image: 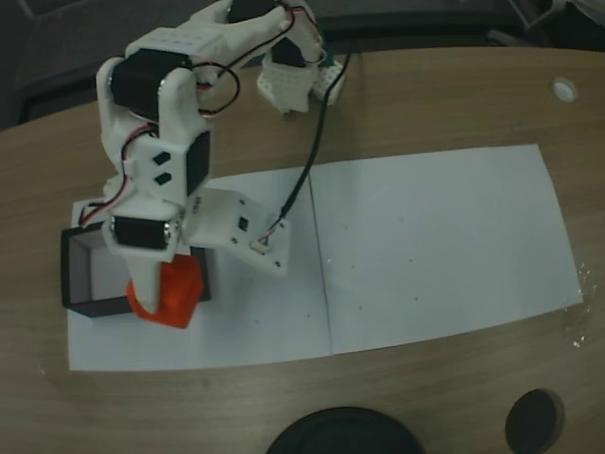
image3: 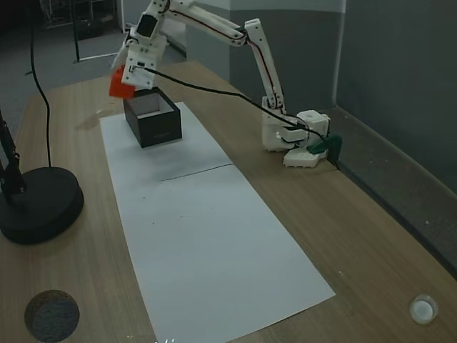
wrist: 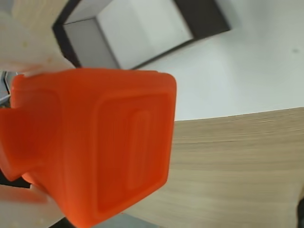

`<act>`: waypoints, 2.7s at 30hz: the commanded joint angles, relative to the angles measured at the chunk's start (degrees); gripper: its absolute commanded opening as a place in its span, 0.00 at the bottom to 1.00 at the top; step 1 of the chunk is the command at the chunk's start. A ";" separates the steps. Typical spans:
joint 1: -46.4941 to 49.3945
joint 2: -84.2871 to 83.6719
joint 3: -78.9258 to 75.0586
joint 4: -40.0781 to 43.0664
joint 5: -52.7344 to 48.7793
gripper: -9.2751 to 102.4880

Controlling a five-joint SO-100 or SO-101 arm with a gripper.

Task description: Grab a orange square and put it in the box.

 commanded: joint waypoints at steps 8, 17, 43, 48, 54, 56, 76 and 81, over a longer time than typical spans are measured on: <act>13.62 4.75 -7.56 1.32 -5.01 0.19; 14.24 2.99 -0.62 3.87 -4.75 0.19; 14.77 -7.73 0.44 3.87 -4.66 0.21; 15.91 -7.73 0.44 3.87 -4.75 0.37; 16.26 -7.38 0.09 3.87 -4.66 0.36; 15.82 -6.86 0.00 4.04 -4.66 0.34; -25.05 16.88 22.15 8.09 13.71 0.08; -35.16 25.75 27.16 4.92 18.72 0.08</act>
